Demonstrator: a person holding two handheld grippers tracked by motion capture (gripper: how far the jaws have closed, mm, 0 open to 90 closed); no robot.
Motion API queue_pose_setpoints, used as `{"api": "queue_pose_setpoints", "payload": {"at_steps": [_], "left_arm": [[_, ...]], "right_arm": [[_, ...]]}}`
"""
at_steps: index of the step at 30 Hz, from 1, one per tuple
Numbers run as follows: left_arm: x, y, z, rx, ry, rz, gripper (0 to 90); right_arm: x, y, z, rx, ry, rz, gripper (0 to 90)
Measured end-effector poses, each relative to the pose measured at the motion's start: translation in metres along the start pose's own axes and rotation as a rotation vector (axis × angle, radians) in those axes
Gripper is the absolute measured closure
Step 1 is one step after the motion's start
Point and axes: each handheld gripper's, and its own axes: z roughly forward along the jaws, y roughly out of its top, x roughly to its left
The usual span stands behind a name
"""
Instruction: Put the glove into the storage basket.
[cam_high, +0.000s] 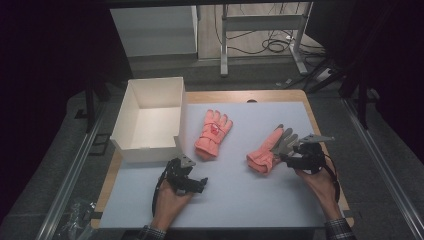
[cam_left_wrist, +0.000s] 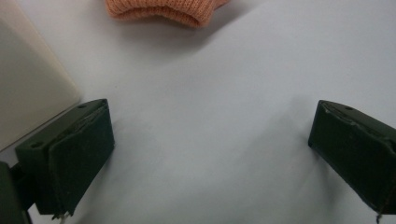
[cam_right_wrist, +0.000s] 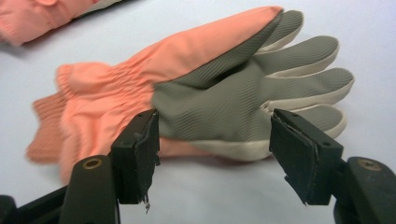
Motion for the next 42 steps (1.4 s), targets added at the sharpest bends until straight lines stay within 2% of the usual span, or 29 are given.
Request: {"api": "queue_pose_setpoints", "payload": {"at_steps": [7, 15, 18, 19, 21, 22, 23, 24, 27, 30, 36, 39, 42], "left_arm": [[0.0, 0.0, 0.0, 0.0, 0.0, 0.0, 0.4], [0.0, 0.0, 0.0, -0.007, -0.001, -0.007, 0.4], [0.0, 0.0, 0.0, -0.007, -0.001, -0.007, 0.4], [-0.001, 0.0, 0.0, -0.007, -0.001, -0.008, 0.4], [0.0, 0.0, 0.0, -0.004, -0.001, -0.004, 0.4], [0.0, 0.0, 0.0, -0.007, -0.001, -0.007, 0.4], [0.0, 0.0, 0.0, -0.003, -0.001, -0.003, 0.4], [0.0, 0.0, 0.0, -0.003, -0.001, -0.003, 0.4], [0.0, 0.0, 0.0, -0.002, -0.001, -0.001, 0.4], [0.0, 0.0, 0.0, -0.002, 0.0, -0.001, 0.4], [0.0, 0.0, 0.0, -0.001, 0.0, 0.0, 0.4], [0.0, 0.0, 0.0, -0.001, 0.0, 0.0, 0.4], [0.0, 0.0, 0.0, -0.001, -0.001, -0.001, 0.4]], "right_arm": [[-0.012, 0.014, 0.009, 0.012, -0.016, 0.017, 34.5], [-0.027, 0.034, 0.009, -0.009, -0.067, 0.028, 51.4], [-0.029, 0.036, 0.013, 0.006, -0.064, 0.034, 51.7], [-0.03, 0.036, 0.016, 0.018, -0.056, 0.039, 51.3], [-0.031, 0.035, 0.028, 0.044, -0.052, 0.044, 44.8], [-0.031, 0.035, 0.028, 0.044, -0.052, 0.044, 44.8], [-0.03, 0.033, 0.037, 0.072, -0.051, 0.047, 37.3], [-0.03, 0.031, 0.041, 0.089, -0.056, 0.056, 33.9], [-0.034, 0.028, 0.045, 0.091, -0.054, 0.074, 33.0], [-0.036, 0.02, 0.052, 0.108, -0.044, 0.085, 40.7], [-0.039, 0.013, 0.051, 0.081, 0.018, 0.157, 65.2], [-0.033, 0.015, 0.05, 0.087, 0.006, 0.146, 75.7], [-0.031, 0.019, 0.047, 0.098, 0.004, 0.137, 80.1]]}}
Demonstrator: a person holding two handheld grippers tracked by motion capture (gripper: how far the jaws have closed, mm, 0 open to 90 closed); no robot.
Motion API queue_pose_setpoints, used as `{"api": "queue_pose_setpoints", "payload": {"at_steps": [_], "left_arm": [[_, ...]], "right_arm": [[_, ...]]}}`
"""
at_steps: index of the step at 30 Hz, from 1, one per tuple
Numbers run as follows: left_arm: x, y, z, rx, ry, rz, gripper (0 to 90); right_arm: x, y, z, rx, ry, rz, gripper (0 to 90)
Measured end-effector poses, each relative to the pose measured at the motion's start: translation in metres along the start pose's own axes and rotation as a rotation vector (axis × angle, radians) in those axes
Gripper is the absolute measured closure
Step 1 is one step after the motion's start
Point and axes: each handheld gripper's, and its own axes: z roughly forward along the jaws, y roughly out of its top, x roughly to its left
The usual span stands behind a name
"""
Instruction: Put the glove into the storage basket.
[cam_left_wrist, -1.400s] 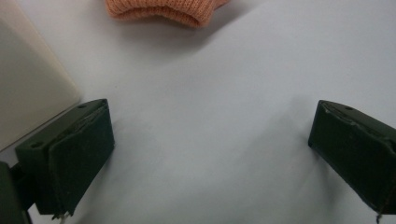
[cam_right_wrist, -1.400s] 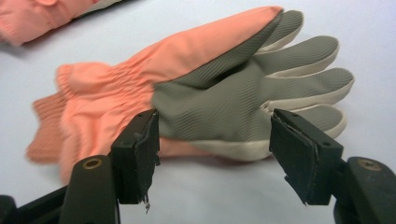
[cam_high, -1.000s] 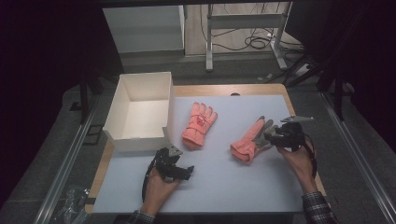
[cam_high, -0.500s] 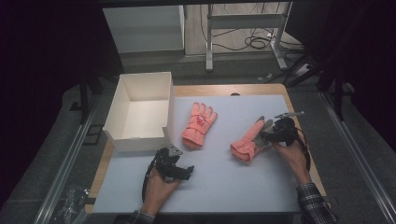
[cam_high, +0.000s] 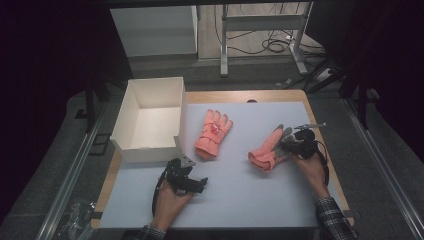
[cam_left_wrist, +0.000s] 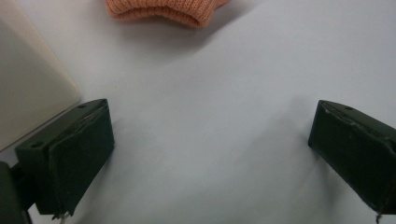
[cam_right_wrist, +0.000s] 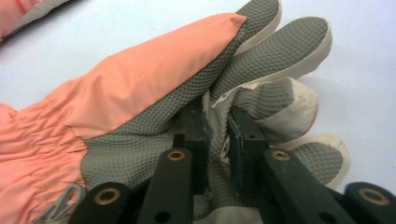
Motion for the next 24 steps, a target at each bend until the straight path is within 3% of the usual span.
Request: {"api": "queue_pose_setpoints", "payload": {"at_steps": [5, 8, 12, 17, 24], "left_arm": [[0.0, 0.0, 0.0, -0.001, 0.0, -0.001, 0.4], [0.0, 0.0, 0.0, -0.001, 0.0, -0.001, 0.4], [0.0, 0.0, 0.0, -0.005, 0.0, -0.007, 0.4], [0.0, 0.0, 0.0, 0.0, 0.0, 0.0, 0.4], [0.0, 0.0, 0.0, 0.001, 0.0, 0.002, 0.4]], "right_arm": [[-0.004, 0.002, -0.007, -0.014, 0.057, 0.035, 81.1], [-0.008, 0.002, -0.013, -0.025, 0.115, 0.064, 81.3], [-0.009, 0.003, -0.02, -0.043, 0.156, 0.065, 81.5], [-0.004, 0.008, -0.034, -0.055, 0.23, 0.04, 81.5], [0.017, 0.011, -0.046, -0.038, 0.334, -0.06, 81.3]]}}
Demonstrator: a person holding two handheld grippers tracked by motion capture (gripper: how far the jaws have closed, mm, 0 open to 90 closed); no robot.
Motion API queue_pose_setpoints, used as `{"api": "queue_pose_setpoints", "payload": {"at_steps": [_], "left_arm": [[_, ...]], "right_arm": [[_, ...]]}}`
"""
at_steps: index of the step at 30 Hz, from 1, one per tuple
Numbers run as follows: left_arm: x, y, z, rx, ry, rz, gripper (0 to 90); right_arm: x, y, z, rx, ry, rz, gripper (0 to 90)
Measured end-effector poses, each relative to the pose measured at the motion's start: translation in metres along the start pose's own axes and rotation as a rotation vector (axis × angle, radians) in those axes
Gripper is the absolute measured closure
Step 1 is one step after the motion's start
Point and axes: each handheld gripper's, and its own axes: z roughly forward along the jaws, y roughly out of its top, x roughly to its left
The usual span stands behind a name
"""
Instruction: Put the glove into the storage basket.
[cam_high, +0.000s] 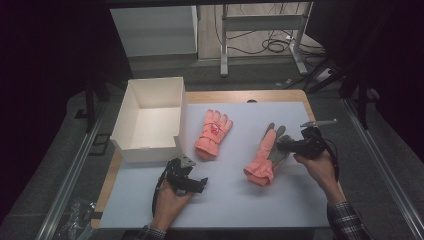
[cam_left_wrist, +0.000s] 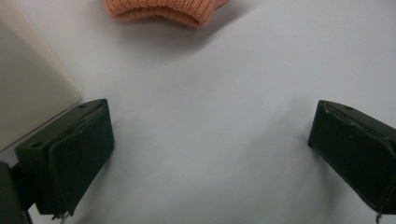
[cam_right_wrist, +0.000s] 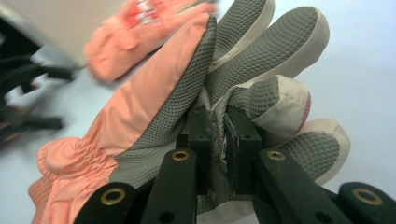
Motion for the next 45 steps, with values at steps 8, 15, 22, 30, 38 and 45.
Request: {"api": "queue_pose_setpoints", "payload": {"at_steps": [8, 15, 22, 30, 38, 45], "left_arm": [[0.0, 0.0, 0.0, -0.001, 0.0, -0.001, 0.4], [0.0, 0.0, 0.0, 0.0, -0.001, 0.0, 0.4], [0.0, 0.0, 0.0, 0.0, 0.0, -0.001, 0.5], [0.0, 0.0, 0.0, 0.0, 0.0, -0.001, 0.5], [0.0, 0.0, 0.0, -0.001, 0.001, 0.001, 0.5], [0.0, 0.0, 0.0, 0.0, -0.001, -0.003, 0.5]], "right_arm": [[0.035, 0.0, 0.016, 0.113, 0.147, -0.109, 81.3], [0.053, -0.001, 0.053, 0.239, 0.185, -0.232, 81.0], [0.058, -0.005, 0.077, 0.261, 0.1, -0.32, 70.4], [0.059, 0.009, 0.062, 0.147, 0.037, -0.315, 58.7], [0.069, 0.03, 0.073, 0.082, -0.014, -0.327, 44.4], [0.073, 0.05, 0.099, 0.06, -0.014, -0.28, 38.9]]}}
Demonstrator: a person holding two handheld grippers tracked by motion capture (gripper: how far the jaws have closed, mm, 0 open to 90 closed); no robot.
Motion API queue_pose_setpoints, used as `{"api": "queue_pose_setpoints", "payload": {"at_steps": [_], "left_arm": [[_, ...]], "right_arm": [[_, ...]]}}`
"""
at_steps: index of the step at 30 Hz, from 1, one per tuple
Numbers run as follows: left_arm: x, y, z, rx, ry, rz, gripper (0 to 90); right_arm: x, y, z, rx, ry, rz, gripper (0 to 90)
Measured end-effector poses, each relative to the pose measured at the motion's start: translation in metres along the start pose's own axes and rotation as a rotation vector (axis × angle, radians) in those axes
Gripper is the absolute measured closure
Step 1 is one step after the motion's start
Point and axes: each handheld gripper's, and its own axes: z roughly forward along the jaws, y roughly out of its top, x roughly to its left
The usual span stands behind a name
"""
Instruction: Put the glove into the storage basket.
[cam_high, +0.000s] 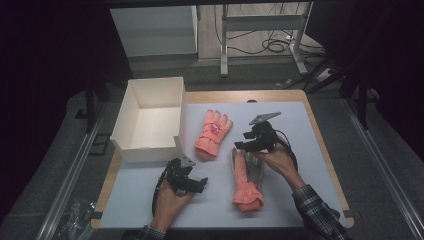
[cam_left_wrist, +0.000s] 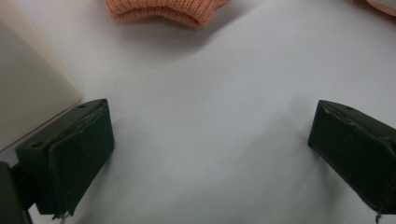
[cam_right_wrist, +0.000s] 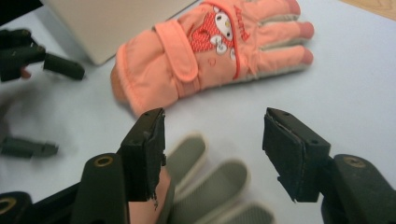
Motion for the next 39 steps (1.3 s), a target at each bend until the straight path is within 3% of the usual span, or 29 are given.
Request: {"api": "queue_pose_setpoints", "payload": {"at_steps": [5, 18, 24, 31, 34, 35, 36, 38, 39], "left_arm": [[0.0, 0.0, 0.0, -0.002, 0.0, -0.001, 0.5], [0.0, 0.0, 0.0, 0.0, 0.0, 0.001, 0.5], [0.0, 0.0, 0.0, 0.0, 0.0, 0.001, 0.5], [0.0, 0.0, 0.0, -0.002, 0.0, -0.001, 0.5], [0.0, 0.0, 0.0, -0.001, -0.001, -0.002, 0.4], [0.0, 0.0, 0.0, -0.001, -0.001, -0.002, 0.5], [0.0, 0.0, 0.0, -0.001, -0.001, -0.001, 0.5], [0.0, 0.0, 0.0, -0.001, -0.001, -0.002, 0.4], [0.0, 0.0, 0.0, -0.001, -0.001, -0.002, 0.4]], "right_arm": [[-0.003, 0.016, 0.019, 0.005, -0.001, 0.048, 38.5], [-0.003, 0.052, 0.069, 0.033, -0.046, -0.006, 38.8], [-0.008, 0.06, 0.092, 0.048, -0.055, 0.017, 38.3], [-0.007, 0.065, 0.12, 0.137, -0.113, -0.006, 34.4], [-0.009, 0.064, 0.126, 0.161, -0.098, 0.01, 39.2], [-0.009, 0.065, 0.126, 0.176, -0.097, 0.009, 48.1], [-0.009, 0.065, 0.126, 0.176, -0.097, 0.009, 48.1], [-0.008, 0.064, 0.126, 0.179, -0.084, 0.011, 61.8], [-0.007, 0.064, 0.126, 0.175, -0.059, 0.019, 67.3]]}}
